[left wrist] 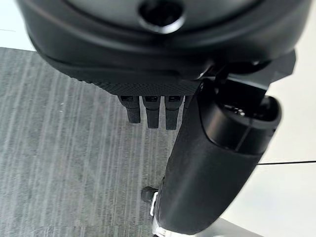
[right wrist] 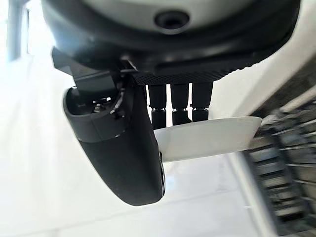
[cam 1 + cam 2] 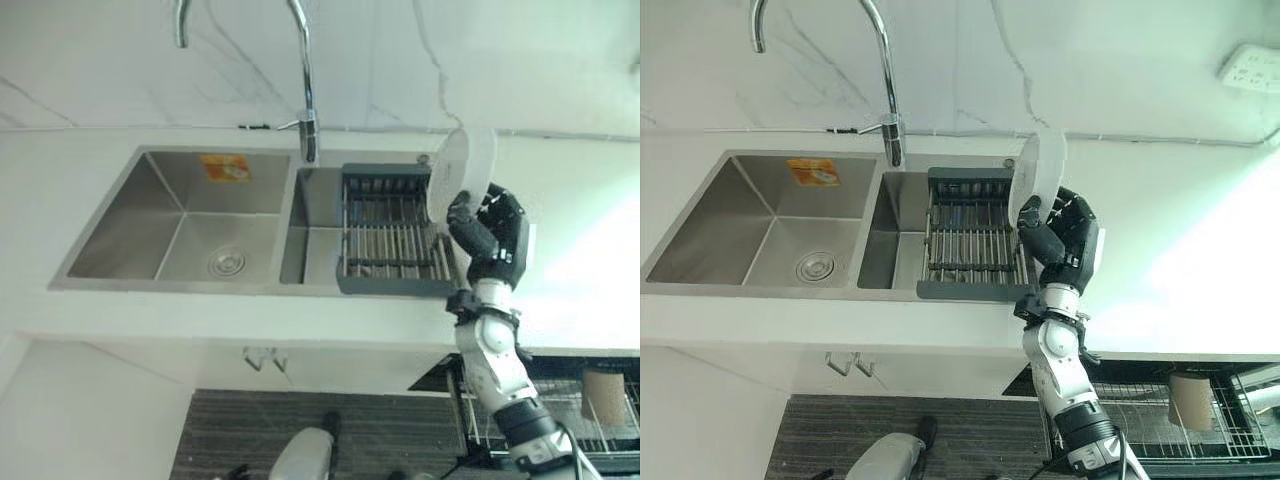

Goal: Place the dishes in the dishwasher.

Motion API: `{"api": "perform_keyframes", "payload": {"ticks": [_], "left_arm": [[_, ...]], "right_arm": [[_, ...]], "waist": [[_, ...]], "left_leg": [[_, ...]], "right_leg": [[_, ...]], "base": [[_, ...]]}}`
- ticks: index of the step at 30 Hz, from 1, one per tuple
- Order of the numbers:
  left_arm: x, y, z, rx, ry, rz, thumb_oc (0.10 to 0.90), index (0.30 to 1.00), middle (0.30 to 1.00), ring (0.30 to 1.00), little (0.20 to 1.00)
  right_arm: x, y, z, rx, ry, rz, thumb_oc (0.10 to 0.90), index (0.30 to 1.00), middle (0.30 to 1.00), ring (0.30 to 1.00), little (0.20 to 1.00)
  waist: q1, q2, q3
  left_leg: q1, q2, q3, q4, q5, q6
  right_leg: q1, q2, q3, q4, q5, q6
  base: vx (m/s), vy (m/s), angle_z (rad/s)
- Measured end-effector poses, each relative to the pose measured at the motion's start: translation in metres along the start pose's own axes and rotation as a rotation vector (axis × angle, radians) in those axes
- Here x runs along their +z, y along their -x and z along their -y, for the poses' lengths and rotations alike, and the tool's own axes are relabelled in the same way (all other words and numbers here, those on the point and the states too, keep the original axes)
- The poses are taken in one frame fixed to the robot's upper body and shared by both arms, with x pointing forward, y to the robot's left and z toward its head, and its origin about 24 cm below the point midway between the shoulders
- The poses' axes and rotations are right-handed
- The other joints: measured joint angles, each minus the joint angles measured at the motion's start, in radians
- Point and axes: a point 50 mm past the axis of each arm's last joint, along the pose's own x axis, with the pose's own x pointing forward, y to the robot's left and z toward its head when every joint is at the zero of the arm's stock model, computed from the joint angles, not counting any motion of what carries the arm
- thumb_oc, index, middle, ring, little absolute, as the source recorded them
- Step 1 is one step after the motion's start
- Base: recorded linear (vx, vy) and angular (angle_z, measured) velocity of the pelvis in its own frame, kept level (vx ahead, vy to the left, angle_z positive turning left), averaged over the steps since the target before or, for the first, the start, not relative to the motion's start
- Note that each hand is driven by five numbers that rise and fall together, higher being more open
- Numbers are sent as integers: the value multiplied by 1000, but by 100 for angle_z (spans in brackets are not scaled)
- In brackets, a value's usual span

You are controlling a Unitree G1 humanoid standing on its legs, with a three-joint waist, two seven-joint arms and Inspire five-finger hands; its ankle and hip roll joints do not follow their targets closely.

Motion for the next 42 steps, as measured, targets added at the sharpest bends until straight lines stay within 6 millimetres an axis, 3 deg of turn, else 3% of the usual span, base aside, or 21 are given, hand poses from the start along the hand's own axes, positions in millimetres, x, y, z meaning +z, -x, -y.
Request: {"api": "perform_keyframes", "payload": {"ticks": [6, 12, 19, 21, 25, 28, 31, 34, 42], "left_arm": [[3, 0, 3, -11, -14, 7, 800, 900, 900, 900, 900], [-1, -1, -1, 15, -40, -31, 800, 900, 900, 900, 900], [-11, 0, -10, 32, -100, -82, 800, 900, 900, 900, 900], [-15, 1, -12, 32, -105, -95, 800, 900, 900, 900, 900], [-20, 2, -13, 30, -128, -123, 800, 900, 900, 900, 900], [-19, 2, -12, 30, -131, -122, 800, 900, 900, 900, 900], [-22, 3, -13, 30, -132, -133, 800, 900, 900, 900, 900], [-27, 4, -13, 31, -126, -145, 800, 900, 900, 900, 900], [-28, 4, -13, 31, -102, -151, 800, 900, 900, 900, 900]], "right_arm": [[24, -3, -6, 33, -109, 103, 400, 300, 300, 300, 300], [60, -3, -12, 88, -199, 242, 400, 300, 300, 300, 300], [81, 6, 11, 45, -275, 284, 400, 300, 300, 300, 300], [83, 9, 17, 42, -273, 289, 400, 300, 300, 300, 300], [79, 15, 33, 21, -245, 245, 400, 300, 300, 300, 300], [72, 23, 50, -30, -230, 195, 400, 300, 300, 300, 300], [59, 30, 55, -16, -215, 105, 400, 300, 300, 300, 300], [46, 38, 50, 47, -209, 27, 400, 300, 300, 300, 300], [18, 50, 68, 6, -170, -100, 400, 300, 300, 300, 300]], "waist": [[-33, -4, -24], [-107, -7, -34], [-182, -23, -71], [-189, -21, -74], [-240, -19, -76], [-250, -18, -78], [-273, -18, -77], [-270, -18, -78], [-269, -18, -78]], "left_leg": [[14, 13, 41, -7, 1, 0], [30, 55, 120, -9, -2, -2], [63, 100, 232, -22, -20, -21], [85, 109, 226, -22, -37, -32], [107, 115, 243, -23, -59, -38], [108, 118, 274, -22, -63, -38], [114, 120, 289, -23, -64, -39], [143, 124, 335, -33, -78, -46], [143, 108, 340, -31, -85, -37]], "right_leg": [[-22, 4, 46, 13, 1, 0], [-56, 24, 106, 18, 13, -8], [-103, 36, 170, 8, 38, -4], [-121, 31, 184, 0, 57, -5], [-127, 30, 210, -6, 72, 3], [-146, 27, 221, -7, 91, 13], [-152, 33, 241, -11, 97, 18], [-160, 23, 246, -18, 112, 12], [-169, 16, 254, -29, 133, 29]], "base": [[-43, -37, -23], [-12, -25, -46], [2, 11, -62], [9, 29, -106], [14, 23, -54], [2, 20, -35], [1, 33, -27], [-7, 40, -53], [19, 42, -10]]}}
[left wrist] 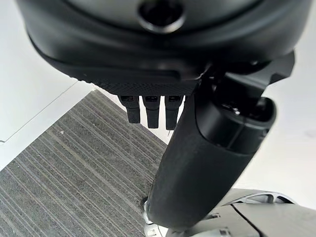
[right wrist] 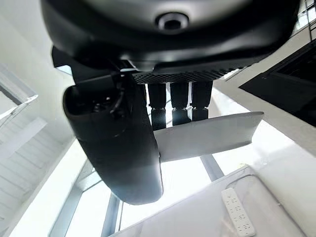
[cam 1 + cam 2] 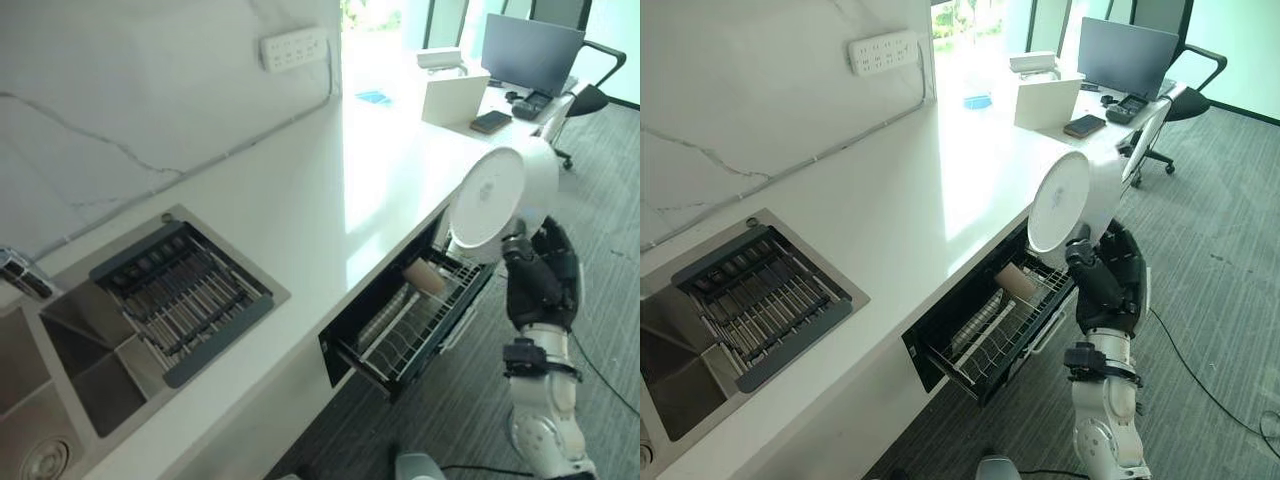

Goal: Place the dishes in the dishwasher.

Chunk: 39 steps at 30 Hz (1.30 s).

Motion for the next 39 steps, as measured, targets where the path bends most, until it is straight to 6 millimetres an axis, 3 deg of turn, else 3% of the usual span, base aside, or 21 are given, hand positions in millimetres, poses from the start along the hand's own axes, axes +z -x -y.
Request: {"api": "perform_keyframes", "payload": {"ticks": [4, 10, 16, 27, 35, 39], "left_arm": [[-1, 0, 2, -4, 14, -4, 800, 900, 900, 900, 900], [-4, 1, 3, -7, 14, -10, 800, 900, 900, 900, 900], [-3, 1, 4, -9, 20, -1, 800, 900, 900, 900, 900], [2, 2, 14, -34, 29, 14, 800, 900, 900, 900, 900], [12, 2, 16, -45, 29, 49, 800, 900, 900, 900, 900], [20, 1, 20, -63, 9, 73, 800, 900, 900, 900, 900]], "right_arm": [[-18, 7, 14, -64, 22, -86, 400, 300, 300, 300, 300], [-25, 11, 13, -60, 26, -122, 400, 300, 300, 300, 300], [-46, 21, 23, -111, 62, -202, 400, 300, 300, 300, 300], [-77, 39, 48, -190, 191, -361, 400, 300, 300, 300, 300], [-93, 36, 57, -228, 305, -421, 400, 300, 300, 300, 300], [-96, 33, 57, -228, 377, -427, 400, 300, 300, 300, 300]], "waist": [[0, 0, 0], [2, 1, 1], [7, 3, 2], [33, 32, 25], [69, 41, 48], [110, 52, 73]], "left_leg": [[0, -9, 0, -6, -1, 6], [-1, -22, 0, -7, -3, 14], [-2, -25, -2, -7, -3, 15], [-9, -39, -43, -8, -2, 23], [-39, -56, -103, -4, 8, 34], [-47, -65, -127, 0, 9, 36]], "right_leg": [[-1, -11, 5, -7, 7, 7], [-1, -22, 10, -11, 15, 7], [0, -26, 9, -14, 17, 11], [19, -41, -26, -20, 13, 17], [32, -62, -82, -21, 6, 25], [39, -73, -103, -15, 0, 32]], "base": [[14, 16, -2], [5, 5, 0], [11, 5, 0], [50, 9, 11], [52, 2, 23], [69, 3, 23]]}}
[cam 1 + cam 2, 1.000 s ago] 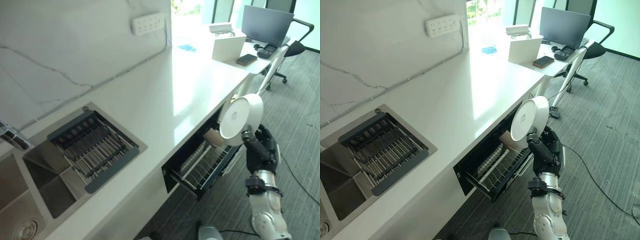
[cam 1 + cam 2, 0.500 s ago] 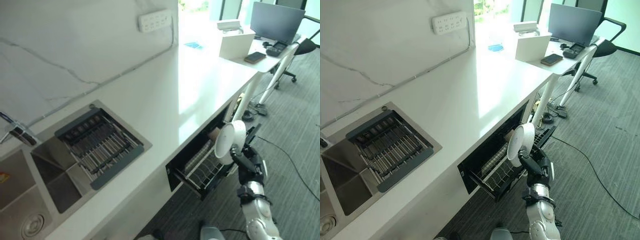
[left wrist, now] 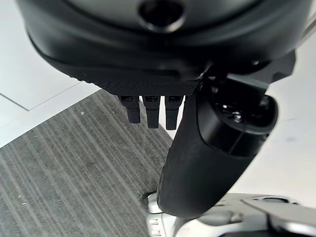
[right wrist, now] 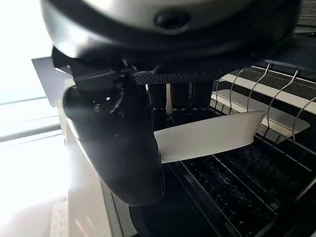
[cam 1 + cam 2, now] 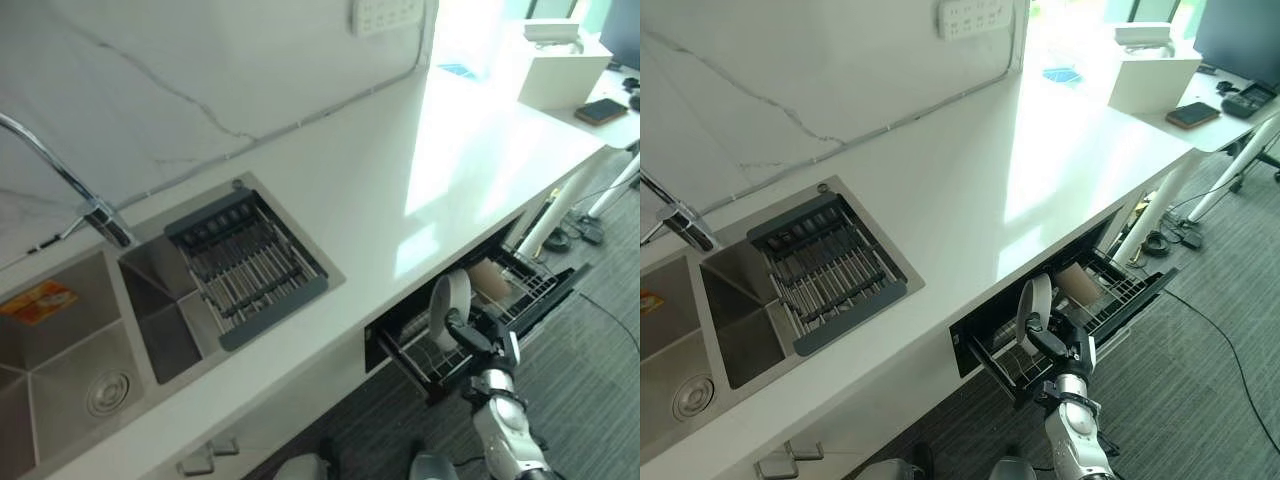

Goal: Place the dishes in the dishwasher.

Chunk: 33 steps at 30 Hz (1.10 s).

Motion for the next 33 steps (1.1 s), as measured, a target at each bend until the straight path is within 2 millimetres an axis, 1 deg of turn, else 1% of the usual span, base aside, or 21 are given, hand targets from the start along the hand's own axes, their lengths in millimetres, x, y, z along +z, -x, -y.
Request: {"api": "perform_keyframes", "payload": {"ticks": [1, 3, 5, 8, 10, 11, 12, 14, 15, 17, 19, 22, 24, 26, 27, 31, 33], "left_arm": [[3, 0, 1, -3, 0, 11, 800, 900, 900, 900, 900], [2, 0, 1, -5, 0, 10, 800, 900, 900, 900, 900], [5, -1, 1, -17, -3, 21, 800, 900, 900, 900, 900], [9, -1, 1, -21, -3, 36, 800, 900, 900, 900, 900], [13, -1, 1, -26, 0, 50, 800, 900, 900, 900, 900], [14, -1, 2, -27, 1, 59, 800, 900, 900, 900, 900], [17, -1, 2, -28, 4, 70, 800, 900, 900, 900, 900], [21, -1, 1, -28, 10, 83, 800, 900, 900, 900, 900], [21, -1, 1, -27, 10, 81, 800, 900, 900, 900, 900], [22, -1, 0, -45, 29, 85, 800, 900, 900, 900, 900], [22, -2, -1, -47, 36, 83, 800, 900, 900, 900, 900], [29, -2, -10, -34, 29, 108, 800, 900, 900, 900, 900], [34, -3, -15, -30, 17, 123, 800, 900, 900, 900, 900], [44, -4, -19, -23, 6, 144, 800, 900, 900, 900, 900], [48, -4, -20, -22, 4, 158, 800, 900, 900, 900, 900], [63, -5, -19, -28, -3, 199, 800, 900, 900, 900, 900], [64, -5, -17, -35, -6, 202, 800, 900, 900, 900, 900]], "right_arm": [[3, -3, 0, -2, 55, 10, 400, 300, 300, 300, 300], [3, -9, 0, -10, 127, 2, 400, 300, 300, 300, 300], [6, -16, 1, -10, 251, 7, 400, 300, 300, 300, 300], [8, -20, 13, -30, 397, 12, 400, 300, 300, 300, 300], [15, -29, 23, -40, 570, 30, 400, 300, 300, 300, 300], [21, -32, 25, -32, 630, 49, 400, 300, 300, 300, 300], [29, -38, 26, -26, 712, 82, 400, 300, 300, 300, 300], [38, -42, 28, -14, 847, 126, 400, 300, 300, 300, 300], [39, -43, 27, -10, 875, 134, 400, 300, 300, 300, 300], [38, -44, 21, 32, 1070, 180, 400, 300, 300, 300, 300], [38, -44, 21, 27, 1179, 215, 400, 300, 300, 300, 300], [41, -46, 20, 0, 1272, 258, 400, 300, 300, 300, 300], [42, -50, 19, -13, 1342, 278, 400, 300, 300, 300, 300], [42, -54, 23, -49, 1383, 266, 400, 300, 300, 300, 300], [46, -57, 23, -73, 1390, 272, 400, 300, 300, 300, 300], [67, -70, 15, -180, 1401, 325, 400, 300, 300, 300, 300], [70, -71, 19, -224, 1418, 322, 400, 300, 300, 300, 300]], "waist": [[-2, 2, 6], [4, 0, 11], [5, -1, 19], [28, 1, 34], [31, 6, 46], [33, 9, 56], [36, 12, 64], [51, 13, 72], [57, 13, 75], [60, 8, 86], [73, 8, 87], [84, -2, 93], [88, -10, 98], [94, -13, 106], [108, -11, 117], [107, 4, 152], [110, 14, 164]], "left_leg": [[-13, -7, -21, 9, 1, 2], [-22, -10, -32, 12, 2, 4], [-41, -13, -48, 18, 7, 5], [-55, -13, -60, 23, 11, 4], [-70, -18, -82, 25, 22, 5], [-73, -20, -90, 26, 26, 5], [-83, -20, -98, 26, 31, 4], [-98, -21, -107, 25, 38, 2], [-99, -21, -114, 20, 45, 2], [-101, -23, -128, 8, 58, -1], [-106, -23, -137, 6, 60, -2], [-112, -24, -155, 7, 67, -3], [-112, -24, -166, 8, 69, -5], [-113, -24, -180, 6, 73, -4], [-113, -24, -182, 6, 77, -5], [-141, -24, -197, -11, 98, -4], [-152, -25, -202, -19, 105, -5]], "right_leg": [[-1, -9, -21, 10, -9, 2], [-3, -13, -29, 17, -13, 2], [-12, -17, -46, 24, -14, 1], [-17, -18, -54, 34, -19, -2], [-19, -24, -74, 41, -21, -2], [-19, -26, -80, 47, -24, -4], [-26, -27, -87, 52, -25, -4], [-42, -29, -95, 63, -30, -12], [-40, -28, -103, 65, -33, -17], [-43, -30, -116, 72, -36, -20], [-42, -30, -124, 74, -38, -20], [-39, -30, -140, 78, -41, -22], [-34, -29, -148, 83, -41, -20], [-27, -27, -157, 82, -47, -27], [-28, -26, -157, 86, -47, -29], [-60, -22, -157, 96, -46, -34], [-74, -22, -159, 104, -49, -38]], "base": [[46, -5, 39], [-5, -11, 28], [-1, -19, 23], [-2, -20, 14], [-42, -21, 29], [-56, -23, 29], [-36, -14, 21], [-44, -14, 18], [-55, -12, 19], [-34, -19, 21], [-5, -27, 16], [33, -56, 18], [5, -66, 16], [-44, -53, 18], [-57, -40, 7], [-52, -19, 11], [-42, -1, 9]]}}
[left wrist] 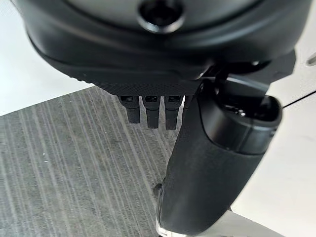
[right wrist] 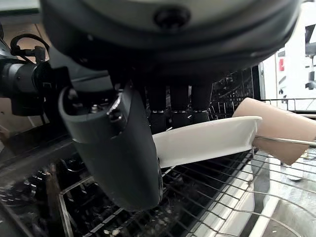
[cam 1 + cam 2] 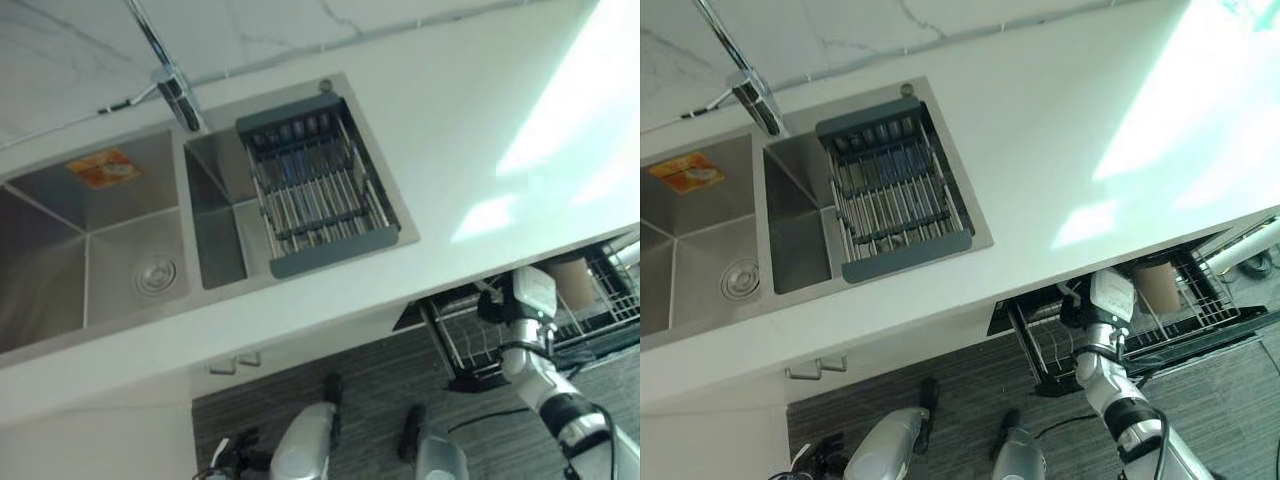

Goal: Place the dishes in the dishwasher.

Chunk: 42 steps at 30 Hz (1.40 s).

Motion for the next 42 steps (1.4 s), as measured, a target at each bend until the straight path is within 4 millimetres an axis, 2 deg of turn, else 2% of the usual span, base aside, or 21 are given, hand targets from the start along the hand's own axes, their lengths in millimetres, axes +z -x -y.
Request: {"api": "perform_keyframes", "payload": {"ticks": [7, 10, 13, 17, 18, 21, 25, 30, 32, 36, 42], "left_arm": [[16, -2, 1, -7, 24, 53, 800, 900, 900, 900, 900], [34, -4, 4, -21, 10, 103, 800, 900, 900, 900, 900], [48, -5, 2, -26, 16, 142, 800, 900, 900, 900, 900], [55, -4, 6, -41, 10, 174, 800, 900, 900, 900, 900], [56, -4, 7, -46, 20, 174, 800, 900, 900, 900, 900], [60, -3, 8, -53, 35, 176, 800, 900, 900, 900, 900], [65, -3, 9, -62, 39, 183, 800, 900, 900, 900, 900], [68, -3, 0, -40, 60, 184, 800, 900, 900, 900, 900], [67, -2, -5, -35, 51, 181, 800, 900, 900, 900, 900], [64, -2, -7, -43, 45, 175, 800, 900, 900, 900, 900], [55, -2, -8, -30, 79, 150, 800, 900, 900, 900, 900]], "right_arm": [[-2, -16, 16, -83, 10, -38, 400, 300, 300, 300, 300], [-1, -28, 28, -120, -21, -67, 400, 300, 300, 300, 300], [14, -43, 41, -157, -75, -54, 400, 300, 300, 300, 300], [19, -56, 55, -171, -91, -50, 400, 300, 300, 300, 300], [21, -59, 58, -167, -107, -52, 800, 900, 900, 900, 900], [25, -64, 59, -69, -217, -51, 800, 900, 900, 900, 900], [24, -61, 42, 157, -330, -86, 800, 900, 900, 900, 900], [28, -67, 46, 443, -437, -43, 800, 900, 900, 900, 900], [24, -66, 45, 492, -431, -62, 800, 900, 900, 900, 900], [21, -64, 43, 479, -519, -113, 800, 900, 900, 900, 900], [27, -47, 22, 361, -679, -195, 800, 900, 900, 900, 900]], "waist": [[-5, 26, 38], [-6, 54, 78], [-18, 66, 109], [-21, 85, 117], [-24, 90, 120], [-29, 91, 119], [-28, 91, 119], [-21, 89, 119], [-12, 87, 119], [-8, 81, 118], [-26, 56, 117]], "left_leg": [[-40, -1, -3, -7, 29, -10], [-67, 0, -3, -8, 42, -11], [-101, 0, -3, -9, 60, -15], [-106, 0, -2, -37, 77, -9], [-106, 0, -2, -41, 79, -10], [-129, 1, -1, -43, 87, -14], [-134, 3, -2, -43, 91, -11], [-110, 9, -5, -42, 93, -13], [-91, 14, -5, -43, 92, -14], [-83, 21, -3, -43, 87, -22], [-51, 22, -1, -47, 82, -20]], "right_leg": [[-53, -2, 1, 25, 0, 0], [-88, -2, 0, 45, 1, -5], [-131, -3, 1, 66, 2, -14], [-159, -9, 4, 82, 3, -19], [-162, -9, 4, 84, 1, -22], [-192, -9, 6, 95, 2, -27], [-195, -9, 4, 97, 4, -28], [-166, -3, -1, 89, 11, -29], [-144, 3, -3, 81, 12, -31], [-130, 13, -3, 65, 19, -39], [-85, 19, -1, 30, 26, -28]], "base": [[-103, 1, 2], [-90, 7, 2], [-102, 14, 1], [-64, 47, 3], [-62, 31, 0], [-52, 26, 0], [-8, 5, 1], [1, -45, 0], [1, -21, -2], [4, -2, -3], [3, -2, -1]]}}
